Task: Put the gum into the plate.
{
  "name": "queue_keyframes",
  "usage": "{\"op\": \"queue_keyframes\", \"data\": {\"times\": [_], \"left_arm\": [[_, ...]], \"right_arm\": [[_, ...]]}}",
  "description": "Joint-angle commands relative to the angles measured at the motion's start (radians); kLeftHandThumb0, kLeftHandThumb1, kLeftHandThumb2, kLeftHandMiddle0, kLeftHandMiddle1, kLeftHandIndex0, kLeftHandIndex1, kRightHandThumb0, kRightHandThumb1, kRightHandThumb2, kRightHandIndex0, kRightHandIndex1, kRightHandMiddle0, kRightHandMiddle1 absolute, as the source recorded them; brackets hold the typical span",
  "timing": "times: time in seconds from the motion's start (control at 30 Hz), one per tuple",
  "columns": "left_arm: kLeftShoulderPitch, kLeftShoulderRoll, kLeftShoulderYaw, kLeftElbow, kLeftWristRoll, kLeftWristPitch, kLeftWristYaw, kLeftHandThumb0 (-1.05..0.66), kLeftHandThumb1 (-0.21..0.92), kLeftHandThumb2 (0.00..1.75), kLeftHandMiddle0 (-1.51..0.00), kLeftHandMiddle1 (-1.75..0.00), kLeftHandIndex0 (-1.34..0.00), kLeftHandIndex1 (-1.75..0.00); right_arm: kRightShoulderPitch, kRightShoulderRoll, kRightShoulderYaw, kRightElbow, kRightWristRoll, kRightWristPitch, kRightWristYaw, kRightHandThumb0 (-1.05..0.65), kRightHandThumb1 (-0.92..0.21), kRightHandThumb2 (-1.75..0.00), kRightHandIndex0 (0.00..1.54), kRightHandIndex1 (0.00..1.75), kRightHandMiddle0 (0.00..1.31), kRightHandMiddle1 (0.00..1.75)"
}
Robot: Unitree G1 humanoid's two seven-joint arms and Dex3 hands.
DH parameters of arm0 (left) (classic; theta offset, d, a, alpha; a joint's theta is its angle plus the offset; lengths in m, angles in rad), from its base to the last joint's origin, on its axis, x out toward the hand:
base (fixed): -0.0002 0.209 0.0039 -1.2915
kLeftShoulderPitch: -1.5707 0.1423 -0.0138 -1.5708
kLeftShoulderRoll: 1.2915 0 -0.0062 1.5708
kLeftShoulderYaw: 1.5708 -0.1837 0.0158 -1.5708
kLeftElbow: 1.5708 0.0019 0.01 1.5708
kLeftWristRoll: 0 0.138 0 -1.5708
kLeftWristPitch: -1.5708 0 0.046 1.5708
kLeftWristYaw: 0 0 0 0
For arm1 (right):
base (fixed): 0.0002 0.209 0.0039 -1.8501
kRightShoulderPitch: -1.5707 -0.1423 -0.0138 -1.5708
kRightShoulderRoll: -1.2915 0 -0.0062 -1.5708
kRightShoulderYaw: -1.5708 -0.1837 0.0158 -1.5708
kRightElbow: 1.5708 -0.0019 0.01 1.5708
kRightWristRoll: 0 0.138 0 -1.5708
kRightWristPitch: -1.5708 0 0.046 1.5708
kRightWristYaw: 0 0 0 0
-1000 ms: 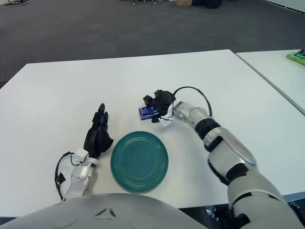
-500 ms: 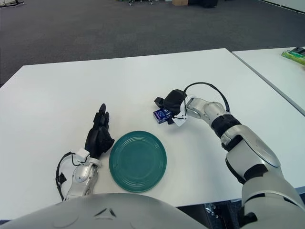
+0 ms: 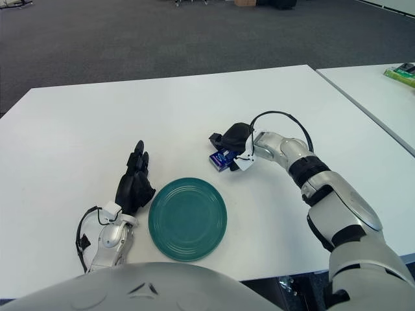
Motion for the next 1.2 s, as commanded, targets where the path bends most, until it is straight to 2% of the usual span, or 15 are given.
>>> {"op": "queue_keyframes", "data": {"times": [0.0, 0.1, 0.23, 0.37, 0.5, 0.73, 0.83, 0.93, 1.0, 1.17], "left_arm": [[0.077, -0.036, -0.007, 0.073, -0.026, 0.035, -0.004, -1.05, 0.92, 1.08, 0.00, 0.00, 0.00, 0.00], [0.077, -0.034, -0.005, 0.072, -0.025, 0.039, -0.005, -1.05, 0.92, 1.10, 0.00, 0.00, 0.00, 0.00], [0.079, -0.029, -0.004, 0.069, -0.020, 0.044, -0.003, -1.05, 0.92, 1.11, 0.00, 0.00, 0.00, 0.00], [0.079, -0.031, 0.001, 0.067, -0.023, 0.049, 0.001, -1.05, 0.92, 1.10, 0.00, 0.00, 0.00, 0.00], [0.080, -0.031, 0.006, 0.068, -0.021, 0.054, 0.008, -1.05, 0.92, 1.10, 0.00, 0.00, 0.00, 0.00], [0.074, -0.044, 0.026, 0.086, -0.013, 0.070, 0.050, -1.05, 0.92, 1.10, 0.00, 0.00, -0.03, -0.01], [0.068, -0.047, 0.032, 0.097, -0.001, 0.074, 0.079, -1.05, 0.92, 1.10, 0.00, 0.00, -0.05, -0.03], [0.061, -0.049, 0.036, 0.112, -0.007, 0.071, 0.093, -1.05, 0.92, 1.11, 0.00, 0.00, -0.06, -0.04], [0.057, -0.054, 0.040, 0.120, -0.038, 0.065, 0.077, -1.05, 0.92, 1.10, 0.00, 0.00, -0.06, -0.04], [0.053, -0.058, 0.039, 0.135, -0.077, 0.034, 0.042, -1.05, 0.92, 1.09, 0.00, 0.00, -0.05, -0.05]], "right_arm": [[-0.039, -0.010, -0.077, -0.061, 0.069, -0.013, 0.022, -0.40, -0.60, -0.96, 0.69, 1.75, 0.40, 1.75], [-0.034, -0.011, -0.119, -0.111, 0.107, -0.005, 0.058, -0.41, -0.58, -0.98, 0.71, 1.75, 0.42, 1.75], [0.007, -0.013, -0.206, -0.272, 0.199, 0.047, 0.136, -0.42, -0.54, -1.04, 0.77, 1.75, 0.45, 1.75], [0.100, -0.024, -0.284, -0.473, 0.262, 0.097, 0.173, -0.43, -0.50, -1.09, 0.83, 1.75, 0.48, 1.75], [0.157, -0.018, -0.318, -0.581, 0.278, 0.143, 0.207, -0.44, -0.46, -1.13, 0.87, 1.75, 0.50, 1.75], [0.283, 0.030, -0.314, -0.777, 0.268, 0.235, 0.273, -0.44, -0.44, -1.16, 0.92, 1.75, 0.52, 1.75], [0.315, 0.039, -0.303, -0.826, 0.250, 0.239, 0.295, -0.44, -0.45, -1.14, 0.93, 1.75, 0.51, 1.75], [0.365, 0.024, -0.300, -0.903, 0.253, 0.203, 0.316, -0.44, -0.46, -1.13, 0.96, 1.75, 0.50, 1.75], [0.404, 0.019, -0.300, -0.946, 0.258, 0.184, 0.323, -0.44, -0.46, -1.13, 0.98, 1.75, 0.50, 1.75], [0.498, 0.023, -0.298, -1.049, 0.305, 0.204, 0.382, -0.43, -0.47, -1.12, 1.02, 1.75, 0.50, 1.75]]}}
